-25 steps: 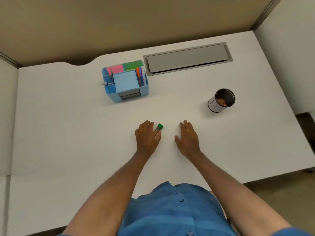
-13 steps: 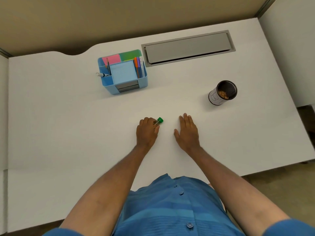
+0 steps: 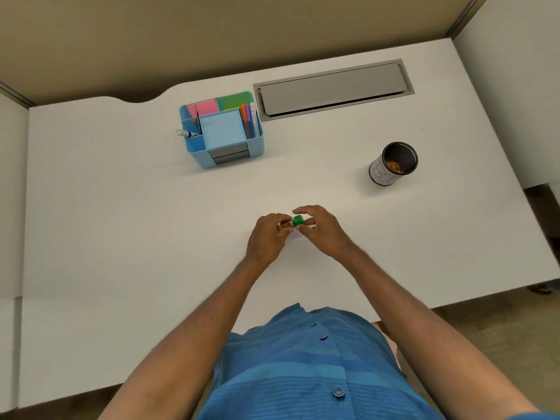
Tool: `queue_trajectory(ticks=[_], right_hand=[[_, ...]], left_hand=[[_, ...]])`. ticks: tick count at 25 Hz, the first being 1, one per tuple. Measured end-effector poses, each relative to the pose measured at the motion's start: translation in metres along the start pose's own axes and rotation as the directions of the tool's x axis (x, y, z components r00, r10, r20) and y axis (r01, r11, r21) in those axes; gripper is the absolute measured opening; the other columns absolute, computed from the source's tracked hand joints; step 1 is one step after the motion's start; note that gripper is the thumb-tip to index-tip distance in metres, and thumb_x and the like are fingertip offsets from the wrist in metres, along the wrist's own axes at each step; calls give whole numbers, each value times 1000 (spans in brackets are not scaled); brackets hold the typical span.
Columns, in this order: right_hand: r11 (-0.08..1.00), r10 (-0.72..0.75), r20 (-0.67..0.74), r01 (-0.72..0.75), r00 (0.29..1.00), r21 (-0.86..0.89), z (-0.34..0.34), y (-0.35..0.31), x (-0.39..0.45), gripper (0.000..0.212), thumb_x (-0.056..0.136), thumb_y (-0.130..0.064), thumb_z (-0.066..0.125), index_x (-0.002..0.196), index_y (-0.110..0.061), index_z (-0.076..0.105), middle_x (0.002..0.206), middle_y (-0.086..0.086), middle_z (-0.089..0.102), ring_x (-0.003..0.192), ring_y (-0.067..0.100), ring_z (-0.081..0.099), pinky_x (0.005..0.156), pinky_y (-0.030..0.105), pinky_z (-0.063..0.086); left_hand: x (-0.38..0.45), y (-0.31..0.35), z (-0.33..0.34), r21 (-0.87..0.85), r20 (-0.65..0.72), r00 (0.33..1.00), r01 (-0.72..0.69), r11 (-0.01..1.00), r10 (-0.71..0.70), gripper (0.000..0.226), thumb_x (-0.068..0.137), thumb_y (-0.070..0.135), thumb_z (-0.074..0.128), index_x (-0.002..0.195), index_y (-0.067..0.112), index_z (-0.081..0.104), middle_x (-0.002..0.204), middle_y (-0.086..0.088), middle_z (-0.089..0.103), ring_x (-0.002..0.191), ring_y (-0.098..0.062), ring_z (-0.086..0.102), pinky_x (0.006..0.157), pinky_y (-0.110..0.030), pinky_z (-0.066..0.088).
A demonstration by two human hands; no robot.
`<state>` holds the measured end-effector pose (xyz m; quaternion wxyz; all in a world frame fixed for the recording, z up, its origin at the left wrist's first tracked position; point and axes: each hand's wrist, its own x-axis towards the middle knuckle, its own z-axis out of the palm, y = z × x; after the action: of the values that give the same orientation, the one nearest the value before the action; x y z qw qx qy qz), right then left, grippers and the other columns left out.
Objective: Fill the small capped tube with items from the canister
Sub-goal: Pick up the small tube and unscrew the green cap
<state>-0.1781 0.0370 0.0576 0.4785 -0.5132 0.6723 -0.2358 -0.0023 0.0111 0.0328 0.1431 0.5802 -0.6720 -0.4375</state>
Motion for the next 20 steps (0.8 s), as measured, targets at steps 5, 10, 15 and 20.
queue_trajectory(ticks=[5,10,15,20], right_hand=[[998,18,-36,-16,999,63,-3,-7,-24,28,91,-7,76,114,-22,69,116,0,69,95,10,71,83,23,54],[997,36,33,-38,999,69,-15,-15,-46,24,86,-12,81,107,-20,75,99,-6,78,83,5,73,81,26,58],[995,33,-20,-31,999,93,-18,-19,-67,24,83,-12,84,105,-18,77,95,-4,79,83,7,75,82,27,58],[998,17,39,-19,999,60,-28,-22,-79,24,83,-11,83,105,-20,77,92,-4,80,85,11,76,85,32,59]], left_hand=[[-23,11,-6,-120,78,997,-3,993,12,28,96,23,72,124,17,71,116,-1,72,98,-12,62,88,-24,50],[-37,14,-19,-163,151,987,-35,986,59,29,93,23,75,121,19,75,116,0,75,99,-14,65,84,-23,49],[-52,22,-21,-143,145,986,-63,988,84,27,94,26,74,120,20,76,117,-1,75,100,-17,66,84,-27,51],[-65,31,-21,-168,163,979,-93,981,121,27,95,20,73,121,20,76,102,3,71,85,-6,60,76,-18,44]])
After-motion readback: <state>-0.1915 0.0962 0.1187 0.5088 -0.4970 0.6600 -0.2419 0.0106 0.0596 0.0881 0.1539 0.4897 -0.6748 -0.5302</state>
